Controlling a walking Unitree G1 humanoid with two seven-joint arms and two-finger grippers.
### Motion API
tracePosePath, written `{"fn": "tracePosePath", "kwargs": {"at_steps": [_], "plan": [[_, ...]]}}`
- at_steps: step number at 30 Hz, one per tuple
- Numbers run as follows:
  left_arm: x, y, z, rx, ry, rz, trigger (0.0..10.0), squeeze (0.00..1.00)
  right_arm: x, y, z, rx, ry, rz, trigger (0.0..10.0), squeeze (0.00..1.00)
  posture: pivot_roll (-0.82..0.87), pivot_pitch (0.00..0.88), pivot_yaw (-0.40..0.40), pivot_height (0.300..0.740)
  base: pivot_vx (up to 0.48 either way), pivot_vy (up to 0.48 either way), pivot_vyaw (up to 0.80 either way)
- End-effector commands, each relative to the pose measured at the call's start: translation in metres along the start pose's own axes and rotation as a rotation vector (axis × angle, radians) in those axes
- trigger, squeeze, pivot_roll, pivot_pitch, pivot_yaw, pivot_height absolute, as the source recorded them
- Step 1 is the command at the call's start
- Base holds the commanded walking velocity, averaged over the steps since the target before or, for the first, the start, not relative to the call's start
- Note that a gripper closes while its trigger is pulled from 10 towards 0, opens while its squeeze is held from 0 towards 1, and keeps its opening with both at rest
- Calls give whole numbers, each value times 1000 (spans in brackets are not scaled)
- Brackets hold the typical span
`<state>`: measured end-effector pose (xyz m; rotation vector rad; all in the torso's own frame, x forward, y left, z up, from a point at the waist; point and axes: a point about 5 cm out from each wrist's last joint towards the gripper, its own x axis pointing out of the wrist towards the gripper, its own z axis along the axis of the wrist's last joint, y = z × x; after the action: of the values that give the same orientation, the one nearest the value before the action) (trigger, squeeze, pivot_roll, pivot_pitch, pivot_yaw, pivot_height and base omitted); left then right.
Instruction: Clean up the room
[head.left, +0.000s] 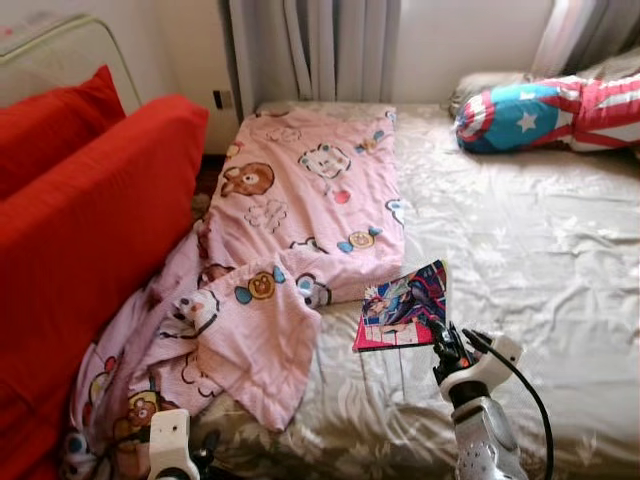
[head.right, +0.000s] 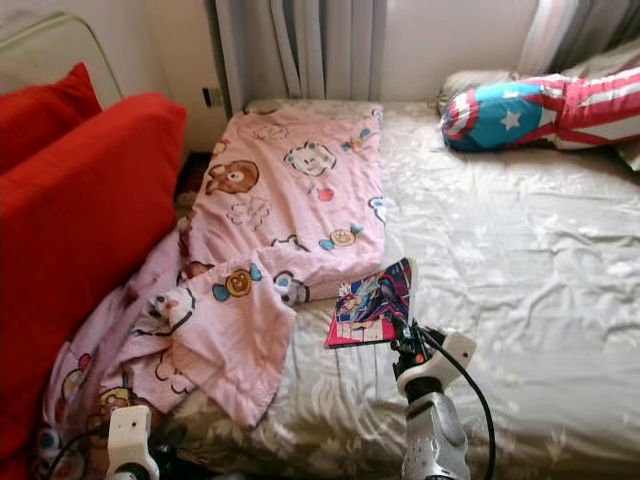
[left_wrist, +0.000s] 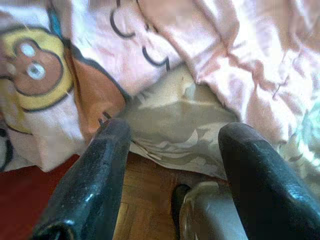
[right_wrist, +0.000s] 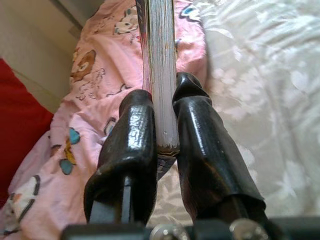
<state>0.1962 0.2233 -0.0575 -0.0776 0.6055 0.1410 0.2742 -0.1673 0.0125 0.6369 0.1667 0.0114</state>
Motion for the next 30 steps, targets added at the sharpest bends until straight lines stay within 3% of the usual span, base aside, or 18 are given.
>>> {"fn": "tracePosePath", "kwargs": {"at_steps": [1, 8, 30], "plan": [[-4, 3, -8, -6, 24, 11, 10000, 0, 2, 4, 0, -11, -6, 21, 10000, 0, 15, 0, -24, 725, 0, 0, 0], [-8, 4, -19, 11, 63, 13, 10000, 0, 4, 7, -1, -20, 6, 26, 10000, 0, 9, 0, -27, 725, 0, 0, 0], [-7, -1, -17, 46, 51, -14, 10000, 0, 6, 3, 0, -33, 5, -16, 10000, 0, 17, 0, -33, 725, 0, 0, 0]]}}
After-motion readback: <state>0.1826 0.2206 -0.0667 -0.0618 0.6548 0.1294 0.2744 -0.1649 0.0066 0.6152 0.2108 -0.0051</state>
